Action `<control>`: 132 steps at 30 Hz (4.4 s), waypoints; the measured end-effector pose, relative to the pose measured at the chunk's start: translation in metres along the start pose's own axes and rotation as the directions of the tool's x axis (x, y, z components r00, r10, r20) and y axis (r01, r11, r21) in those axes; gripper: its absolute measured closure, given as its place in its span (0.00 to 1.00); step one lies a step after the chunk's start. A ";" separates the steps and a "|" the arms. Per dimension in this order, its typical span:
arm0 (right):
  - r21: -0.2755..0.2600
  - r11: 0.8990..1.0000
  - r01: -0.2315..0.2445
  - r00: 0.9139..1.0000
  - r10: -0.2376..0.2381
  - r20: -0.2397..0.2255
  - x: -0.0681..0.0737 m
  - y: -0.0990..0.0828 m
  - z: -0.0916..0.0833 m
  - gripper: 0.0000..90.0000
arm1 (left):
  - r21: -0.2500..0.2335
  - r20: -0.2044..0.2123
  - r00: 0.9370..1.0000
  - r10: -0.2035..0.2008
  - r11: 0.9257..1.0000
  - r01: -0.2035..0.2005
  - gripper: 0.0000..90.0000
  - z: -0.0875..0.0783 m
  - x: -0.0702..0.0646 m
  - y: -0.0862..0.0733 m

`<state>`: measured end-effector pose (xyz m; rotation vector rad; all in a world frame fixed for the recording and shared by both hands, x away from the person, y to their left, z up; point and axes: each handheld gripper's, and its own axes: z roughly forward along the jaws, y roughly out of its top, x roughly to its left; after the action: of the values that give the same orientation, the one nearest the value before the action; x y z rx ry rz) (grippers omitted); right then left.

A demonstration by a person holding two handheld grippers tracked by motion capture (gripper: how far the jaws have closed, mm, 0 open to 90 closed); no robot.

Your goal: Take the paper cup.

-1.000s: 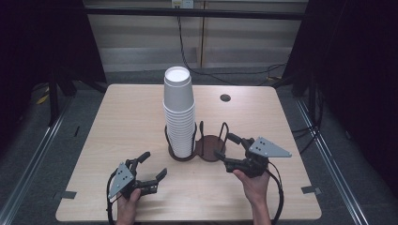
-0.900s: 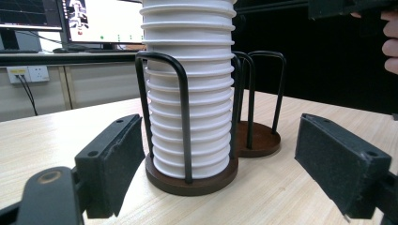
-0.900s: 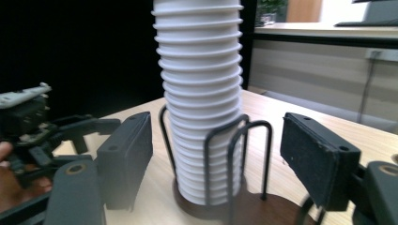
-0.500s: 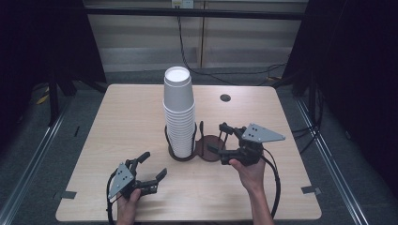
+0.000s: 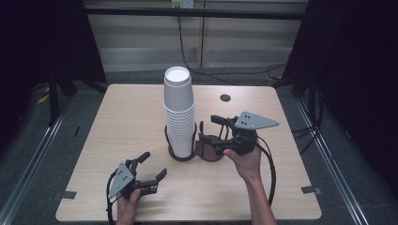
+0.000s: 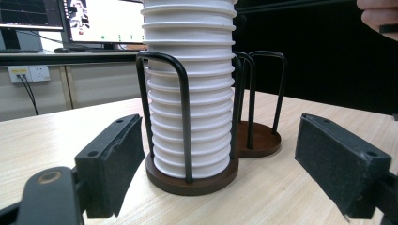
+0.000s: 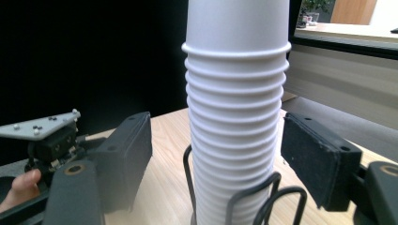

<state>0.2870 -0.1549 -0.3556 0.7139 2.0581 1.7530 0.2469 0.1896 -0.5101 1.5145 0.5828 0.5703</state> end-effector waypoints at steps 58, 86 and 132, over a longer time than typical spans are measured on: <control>0.222 0.974 0.037 0.995 -0.016 -0.096 -0.030 0.118 0.086 0.15 | -0.002 0.007 1.000 -0.001 1.000 0.001 0.18 0.000 0.000 0.000; 0.226 0.972 0.062 0.995 -0.043 -0.088 -0.028 0.123 0.100 0.20 | -0.002 0.007 1.000 -0.001 1.000 0.001 0.18 0.000 0.000 0.000; -0.035 0.999 -0.005 0.997 0.003 -0.073 -0.027 0.149 0.071 0.22 | -0.002 0.006 1.000 -0.001 1.000 0.001 0.18 0.000 0.000 0.000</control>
<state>0.3718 -0.0968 -0.2239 0.6532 2.0688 1.8387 0.2470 0.1896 -0.5101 1.5140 0.5777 0.5651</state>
